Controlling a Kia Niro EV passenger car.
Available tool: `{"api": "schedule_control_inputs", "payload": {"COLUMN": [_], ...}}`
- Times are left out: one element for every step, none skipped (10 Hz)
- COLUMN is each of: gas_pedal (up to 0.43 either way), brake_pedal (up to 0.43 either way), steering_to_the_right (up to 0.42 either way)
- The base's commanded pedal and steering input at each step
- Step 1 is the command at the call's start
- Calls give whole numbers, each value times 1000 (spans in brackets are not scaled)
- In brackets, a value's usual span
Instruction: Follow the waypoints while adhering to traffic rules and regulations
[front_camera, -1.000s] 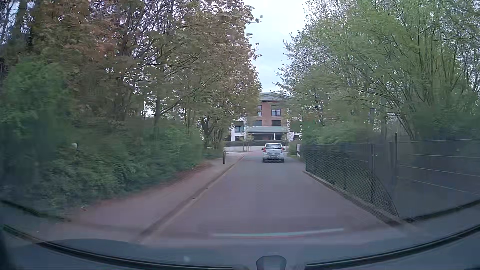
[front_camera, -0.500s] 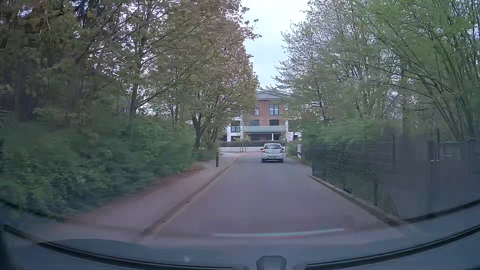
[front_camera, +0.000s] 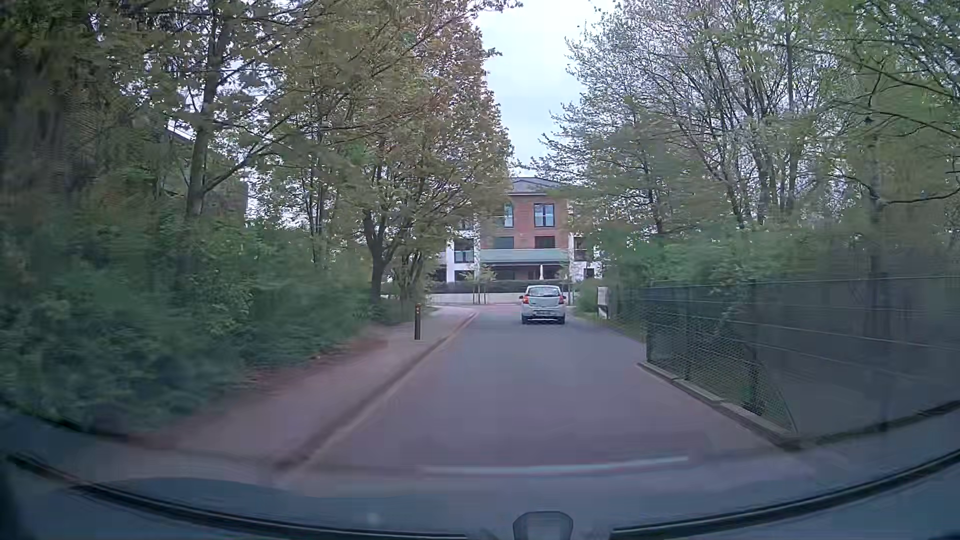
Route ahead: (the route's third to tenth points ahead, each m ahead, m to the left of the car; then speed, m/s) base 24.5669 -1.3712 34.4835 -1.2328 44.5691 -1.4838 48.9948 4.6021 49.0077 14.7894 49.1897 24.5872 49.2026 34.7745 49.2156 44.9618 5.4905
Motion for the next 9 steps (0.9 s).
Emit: {"api": "schedule_control_inputs", "payload": {"gas_pedal": [118, 118, 118, 118, 118, 118, 110, 110, 98], "brake_pedal": [0, 0, 0, 0, 0, 0, 0, 0, 0], "steering_to_the_right": [14, 14, 14, 14, 14, 14, 14, 14, 15]}}
